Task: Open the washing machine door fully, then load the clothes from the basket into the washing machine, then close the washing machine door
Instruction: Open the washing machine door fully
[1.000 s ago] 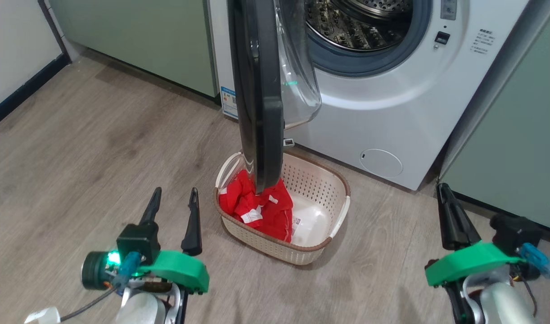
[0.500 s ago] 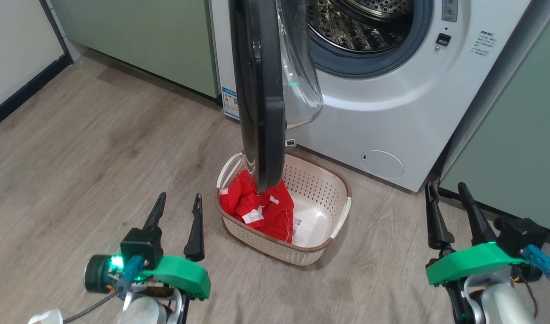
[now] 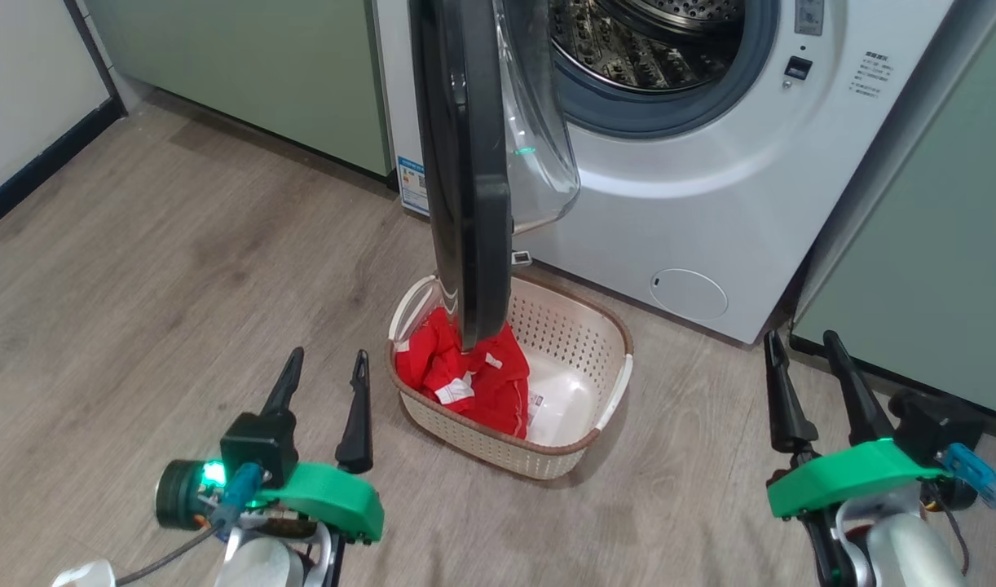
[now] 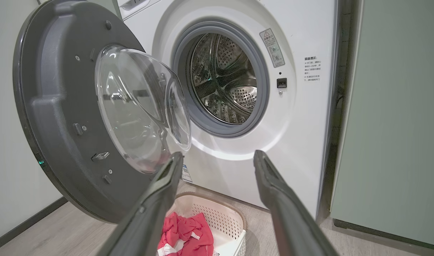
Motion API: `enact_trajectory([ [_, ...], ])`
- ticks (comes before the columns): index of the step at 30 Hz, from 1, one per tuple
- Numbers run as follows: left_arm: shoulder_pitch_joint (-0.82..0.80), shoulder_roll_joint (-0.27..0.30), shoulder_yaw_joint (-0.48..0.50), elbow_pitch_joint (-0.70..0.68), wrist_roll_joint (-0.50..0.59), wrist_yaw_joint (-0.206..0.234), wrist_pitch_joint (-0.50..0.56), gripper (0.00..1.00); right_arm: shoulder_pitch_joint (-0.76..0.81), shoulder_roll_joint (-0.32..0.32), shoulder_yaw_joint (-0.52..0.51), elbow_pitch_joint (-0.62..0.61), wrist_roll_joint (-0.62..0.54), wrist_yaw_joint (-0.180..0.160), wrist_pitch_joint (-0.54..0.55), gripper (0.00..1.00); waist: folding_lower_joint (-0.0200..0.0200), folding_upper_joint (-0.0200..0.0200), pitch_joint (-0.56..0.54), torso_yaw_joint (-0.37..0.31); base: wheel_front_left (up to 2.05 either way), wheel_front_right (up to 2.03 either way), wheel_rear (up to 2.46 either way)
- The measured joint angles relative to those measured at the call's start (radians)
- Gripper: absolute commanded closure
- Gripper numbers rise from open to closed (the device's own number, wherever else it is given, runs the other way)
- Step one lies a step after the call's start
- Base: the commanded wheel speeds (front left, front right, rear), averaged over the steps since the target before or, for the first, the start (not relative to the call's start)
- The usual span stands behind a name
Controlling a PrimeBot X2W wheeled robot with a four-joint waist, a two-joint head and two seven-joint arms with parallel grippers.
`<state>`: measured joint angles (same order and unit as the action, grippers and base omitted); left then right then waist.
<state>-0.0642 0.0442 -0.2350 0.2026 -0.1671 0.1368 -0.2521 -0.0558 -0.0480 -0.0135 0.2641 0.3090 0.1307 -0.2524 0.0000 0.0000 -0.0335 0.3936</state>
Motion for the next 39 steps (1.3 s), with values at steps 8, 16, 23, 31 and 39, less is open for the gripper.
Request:
enact_trajectory([
  [8, 0.000, 0.000, 0.001, -0.014, 0.001, 0.007, 0.000, 1.00, 0.000, 0.000, 0.002, 0.000, 0.000, 0.000, 0.000, 0.00, 0.0000, 0.0000, 0.008, -0.008, 0.00, 0.00, 0.00],
  [16, -0.009, 0.000, 0.009, -0.032, 0.001, 0.018, 0.000, 1.00, 0.000, 0.000, 0.006, 0.004, -0.019, 0.000, 0.000, 0.00, 0.0000, 0.0000, 0.019, 0.000, 0.00, 0.00, 0.00],
  [23, -0.098, 0.000, 0.011, -0.071, -0.010, 0.052, 0.000, 1.00, -0.001, 0.000, 0.002, -0.017, -0.049, 0.000, 0.000, 0.00, 0.0000, 0.0000, 0.054, 0.010, 0.00, 0.00, 0.00],
  [31, -0.287, -0.004, 0.050, -0.162, -0.017, 0.079, 0.000, 1.00, -0.036, -0.002, 0.018, -0.031, -0.065, 0.000, 0.000, 0.00, 0.0001, 0.0000, 0.111, -0.003, 0.00, 0.00, 0.00],
  [39, -0.453, -0.006, -0.022, -0.190, -0.037, 0.067, -0.005, 1.00, -0.074, -0.020, 0.043, -0.031, -0.072, 0.000, 0.000, 0.00, 0.0001, 0.0000, 0.160, -0.050, 0.00, 0.00, 0.00],
])
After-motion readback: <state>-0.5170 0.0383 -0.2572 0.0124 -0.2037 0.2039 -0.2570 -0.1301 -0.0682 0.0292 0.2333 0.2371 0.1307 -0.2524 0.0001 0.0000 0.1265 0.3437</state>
